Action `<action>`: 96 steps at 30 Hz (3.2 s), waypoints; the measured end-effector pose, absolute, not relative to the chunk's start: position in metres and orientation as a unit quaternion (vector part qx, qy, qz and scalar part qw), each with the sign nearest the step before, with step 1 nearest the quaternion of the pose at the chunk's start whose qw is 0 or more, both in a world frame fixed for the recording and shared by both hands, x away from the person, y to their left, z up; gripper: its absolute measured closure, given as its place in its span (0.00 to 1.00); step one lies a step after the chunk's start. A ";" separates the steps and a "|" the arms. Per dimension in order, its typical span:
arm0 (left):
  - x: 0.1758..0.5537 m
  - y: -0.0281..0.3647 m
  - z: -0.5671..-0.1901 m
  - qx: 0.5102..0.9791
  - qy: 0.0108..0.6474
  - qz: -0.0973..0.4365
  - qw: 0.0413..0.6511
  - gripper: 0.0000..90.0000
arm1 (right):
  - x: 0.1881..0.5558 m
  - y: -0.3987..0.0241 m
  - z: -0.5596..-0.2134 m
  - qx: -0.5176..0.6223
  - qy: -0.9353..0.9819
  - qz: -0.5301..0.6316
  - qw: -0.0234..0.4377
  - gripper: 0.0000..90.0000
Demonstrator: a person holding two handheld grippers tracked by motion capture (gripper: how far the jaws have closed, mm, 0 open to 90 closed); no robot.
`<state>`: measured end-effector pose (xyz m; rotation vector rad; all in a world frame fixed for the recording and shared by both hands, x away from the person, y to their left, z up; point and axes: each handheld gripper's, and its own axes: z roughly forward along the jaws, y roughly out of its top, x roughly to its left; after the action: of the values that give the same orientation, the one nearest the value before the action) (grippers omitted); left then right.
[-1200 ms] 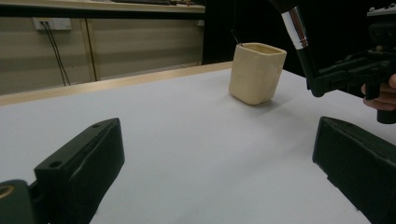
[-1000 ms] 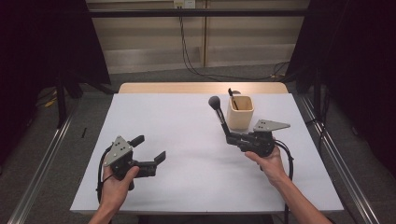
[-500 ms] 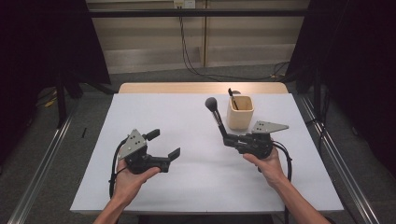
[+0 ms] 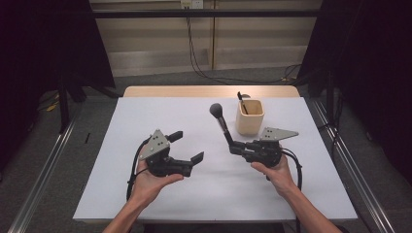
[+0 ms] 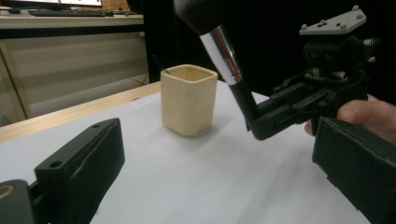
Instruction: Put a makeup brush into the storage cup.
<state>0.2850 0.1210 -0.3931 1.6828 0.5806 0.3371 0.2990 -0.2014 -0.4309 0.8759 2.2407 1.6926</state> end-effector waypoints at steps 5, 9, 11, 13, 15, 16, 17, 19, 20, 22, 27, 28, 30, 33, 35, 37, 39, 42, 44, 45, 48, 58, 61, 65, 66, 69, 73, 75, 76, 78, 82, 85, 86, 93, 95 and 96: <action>0.291 0.110 -0.389 0.725 0.249 0.143 0.626 0.06 | 0.297 -0.198 -0.431 0.288 0.759 0.575 0.098 0.84; 0.295 0.101 -0.388 0.726 0.249 0.141 0.626 0.10 | 0.296 -0.195 -0.431 0.284 0.761 0.576 0.096 0.84; 0.297 0.099 -0.389 0.725 0.248 0.137 0.628 0.13 | 0.296 -0.194 -0.431 0.281 0.762 0.576 0.095 0.84; 0.299 0.096 -0.390 0.727 0.249 0.132 0.627 0.14 | 0.295 -0.193 -0.431 0.281 0.761 0.577 0.094 0.84; 0.300 0.093 -0.390 0.729 0.246 0.126 0.626 0.16 | 0.294 -0.191 -0.431 0.278 0.762 0.578 0.092 0.84; 0.301 0.092 -0.390 0.730 0.247 0.126 0.625 0.16 | 0.294 -0.190 -0.431 0.277 0.763 0.577 0.092 0.84; 0.302 0.091 -0.390 0.729 0.247 0.124 0.626 0.16 | 0.294 -0.190 -0.431 0.276 0.763 0.578 0.091 0.84; 0.304 0.088 -0.389 0.730 0.245 0.120 0.627 0.18 | 0.293 -0.188 -0.431 0.274 0.764 0.577 0.089 0.84; 0.304 0.087 -0.389 0.728 0.246 0.120 0.628 0.19 | 0.293 -0.188 -0.431 0.273 0.764 0.577 0.089 0.84; 0.306 0.085 -0.389 0.726 0.246 0.119 0.631 0.23 | 0.293 -0.187 -0.431 0.272 0.765 0.577 0.089 0.84; 0.309 0.079 -0.388 0.729 0.243 0.111 0.631 0.32 | 0.292 -0.185 -0.431 0.268 0.766 0.577 0.088 0.84; 0.310 0.078 -0.388 0.729 0.243 0.110 0.630 0.34 | 0.292 -0.184 -0.431 0.268 0.766 0.578 0.087 0.84; 0.311 0.077 -0.388 0.729 0.244 0.110 0.630 0.38 | 0.292 -0.184 -0.431 0.267 0.766 0.578 0.087 0.84; 0.313 0.074 -0.388 0.727 0.252 0.117 0.628 0.42 | 0.292 -0.184 -0.431 0.267 0.767 0.577 0.088 0.84; 0.313 0.072 -0.387 0.725 0.255 0.111 0.630 0.45 | 0.291 -0.184 -0.431 0.266 0.767 0.577 0.088 0.84; 0.314 0.071 -0.386 0.726 0.257 0.120 0.627 0.48 | 0.291 -0.184 -0.432 0.266 0.767 0.578 0.087 0.84; 0.315 0.070 -0.386 0.725 0.258 0.115 0.628 0.52 | 0.291 -0.183 -0.432 0.265 0.767 0.578 0.088 0.84; 0.315 0.069 -0.385 0.722 0.263 0.112 0.630 0.56 | 0.291 -0.183 -0.432 0.264 0.768 0.577 0.087 0.84; 0.315 0.068 -0.385 0.721 0.264 0.104 0.632 0.59 | 0.290 -0.182 -0.432 0.263 0.768 0.578 0.088 0.84; 0.314 0.067 -0.384 0.720 0.267 0.101 0.632 0.61 | 0.290 -0.182 -0.432 0.263 0.768 0.577 0.088 0.84; 0.315 0.068 -0.384 0.717 0.274 0.094 0.634 0.65 | 0.290 -0.183 -0.432 0.262 0.768 0.578 0.088 0.84; 0.318 0.070 -0.384 0.713 0.283 0.071 0.638 0.73 | 0.291 -0.182 -0.434 0.260 0.771 0.575 0.088 0.84; 0.317 0.070 -0.383 0.715 0.278 0.070 0.638 0.74 | 0.290 -0.181 -0.434 0.258 0.772 0.575 0.087 0.84; 0.315 0.071 -0.382 0.714 0.273 0.067 0.641 0.75 | 0.290 -0.180 -0.434 0.255 0.769 0.579 0.085 0.84; 0.315 0.070 -0.382 0.712 0.273 0.063 0.644 0.76 | 0.290 -0.180 -0.434 0.253 0.770 0.579 0.084 0.84; 0.313 0.069 -0.380 0.711 0.271 0.058 0.646 0.77 | 0.291 -0.182 -0.433 0.248 0.771 0.581 0.083 0.83; 0.311 0.067 -0.378 0.713 0.262 0.053 0.648 0.78 | 0.290 -0.181 -0.432 0.248 0.769 0.583 0.081 0.83; 0.311 0.067 -0.377 0.715 0.262 0.052 0.647 0.78 | 0.290 -0.181 -0.433 0.247 0.769 0.583 0.079 0.82; 0.311 0.067 -0.377 0.715 0.261 0.051 0.647 0.78 | 0.291 -0.182 -0.433 0.248 0.769 0.584 0.077 0.82; 0.310 0.066 -0.377 0.719 0.259 0.055 0.642 0.79 | 0.291 -0.182 -0.433 0.248 0.768 0.586 0.076 0.80; 0.311 0.066 -0.378 0.724 0.260 0.059 0.637 0.79 | 0.291 -0.184 -0.432 0.252 0.764 0.589 0.073 0.71; 0.312 0.068 -0.378 0.722 0.263 0.059 0.637 0.79 | 0.291 -0.185 -0.430 0.255 0.760 0.593 0.076 0.60; 0.312 0.069 -0.377 0.723 0.262 0.059 0.636 0.79 | 0.291 -0.186 -0.430 0.256 0.759 0.594 0.075 0.55; 0.314 0.076 -0.375 0.721 0.269 0.065 0.635 0.79 | 0.291 -0.185 -0.428 0.263 0.755 0.595 0.081 0.26; 0.315 0.078 -0.375 0.723 0.270 0.064 0.632 0.79 | 0.291 -0.185 -0.427 0.264 0.752 0.598 0.083 0.17; 0.315 0.080 -0.375 0.723 0.272 0.064 0.632 0.79 | 0.291 -0.185 -0.427 0.267 0.749 0.601 0.083 0.14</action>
<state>0.3150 0.0797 -0.3749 1.6548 0.6219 0.1459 0.2907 -0.1853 -0.4270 0.7970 2.2360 1.7944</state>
